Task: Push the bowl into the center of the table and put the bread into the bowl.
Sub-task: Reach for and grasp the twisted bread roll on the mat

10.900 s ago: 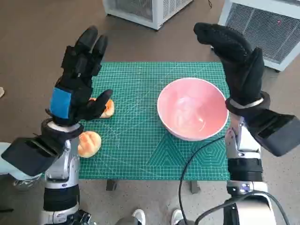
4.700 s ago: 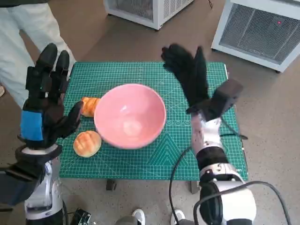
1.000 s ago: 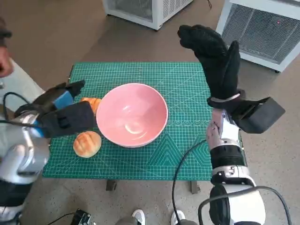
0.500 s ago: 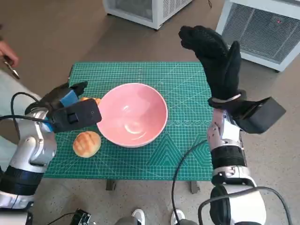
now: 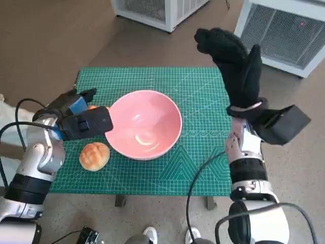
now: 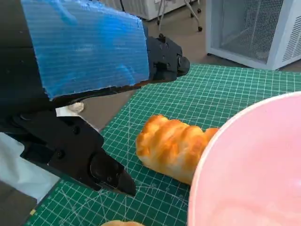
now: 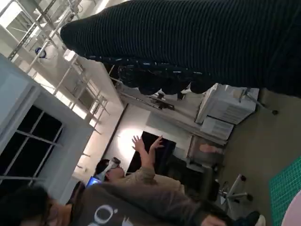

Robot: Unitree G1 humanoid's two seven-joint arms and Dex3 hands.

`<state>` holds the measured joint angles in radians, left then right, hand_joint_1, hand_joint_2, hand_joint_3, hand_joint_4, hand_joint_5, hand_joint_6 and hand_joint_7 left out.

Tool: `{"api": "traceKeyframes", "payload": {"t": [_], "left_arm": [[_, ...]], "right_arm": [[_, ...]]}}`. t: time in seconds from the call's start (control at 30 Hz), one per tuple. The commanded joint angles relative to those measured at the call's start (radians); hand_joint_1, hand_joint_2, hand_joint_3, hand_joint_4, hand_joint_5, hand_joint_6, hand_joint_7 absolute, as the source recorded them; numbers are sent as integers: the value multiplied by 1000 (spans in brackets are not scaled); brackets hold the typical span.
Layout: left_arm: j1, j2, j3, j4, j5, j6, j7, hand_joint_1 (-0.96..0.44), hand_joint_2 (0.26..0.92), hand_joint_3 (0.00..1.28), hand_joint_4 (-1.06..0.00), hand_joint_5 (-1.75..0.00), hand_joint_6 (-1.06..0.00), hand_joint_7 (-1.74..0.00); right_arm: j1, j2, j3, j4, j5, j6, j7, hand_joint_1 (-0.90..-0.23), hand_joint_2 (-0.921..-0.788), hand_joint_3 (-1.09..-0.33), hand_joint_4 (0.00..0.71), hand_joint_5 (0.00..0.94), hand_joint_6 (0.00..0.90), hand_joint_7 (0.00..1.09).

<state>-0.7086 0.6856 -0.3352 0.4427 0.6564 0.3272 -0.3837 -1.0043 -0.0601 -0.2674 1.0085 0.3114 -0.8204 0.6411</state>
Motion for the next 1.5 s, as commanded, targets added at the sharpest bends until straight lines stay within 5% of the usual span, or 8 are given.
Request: {"api": "traceKeyframes", "payload": {"t": [0.03,0.13,0.53,0.97,1.1,1.13,1.27,1.5], "left_arm": [[-48,-24,-16,94,14,-54,43,7,726,12,-88,-8,-225,-50],[-118,-74,-56,264,31,-93,71,24,733,16,-99,-10,-250,-57],[-218,-124,-109,514,39,-196,147,97,775,40,-290,-36,-406,-85],[-241,-138,-159,623,76,-291,290,30,822,62,-685,-148,-636,-149],[-244,-138,-170,644,83,-316,325,8,852,27,-700,-457,-687,-296],[-244,-137,-171,648,83,-321,332,5,877,62,-683,-747,-631,-619],[-241,-133,-168,655,83,-345,362,2,909,102,-643,-1166,-595,-990],[-235,-124,-153,652,73,-367,400,1,917,89,-623,-1253,-653,-1116]], "right_arm": [[21,-4,6,2,3,13,8,-709,-921,-901,160,5,-1,539],[27,-9,8,-11,2,16,8,-703,-921,-903,159,4,-1,540],[42,-13,11,-45,11,37,8,-702,-921,-908,155,3,-1,537],[54,-14,12,-73,23,55,12,-695,-921,-902,156,3,-1,534],[59,-14,13,-80,27,59,13,-694,-921,-903,156,4,-1,531],[60,-14,13,-81,28,59,13,-695,-921,-901,156,4,-1,530],[64,-14,15,-87,29,62,14,-703,-921,-896,156,3,-1,528],[65,-15,16,-94,33,69,15,-711,-921,-896,154,3,-1,524]]}}
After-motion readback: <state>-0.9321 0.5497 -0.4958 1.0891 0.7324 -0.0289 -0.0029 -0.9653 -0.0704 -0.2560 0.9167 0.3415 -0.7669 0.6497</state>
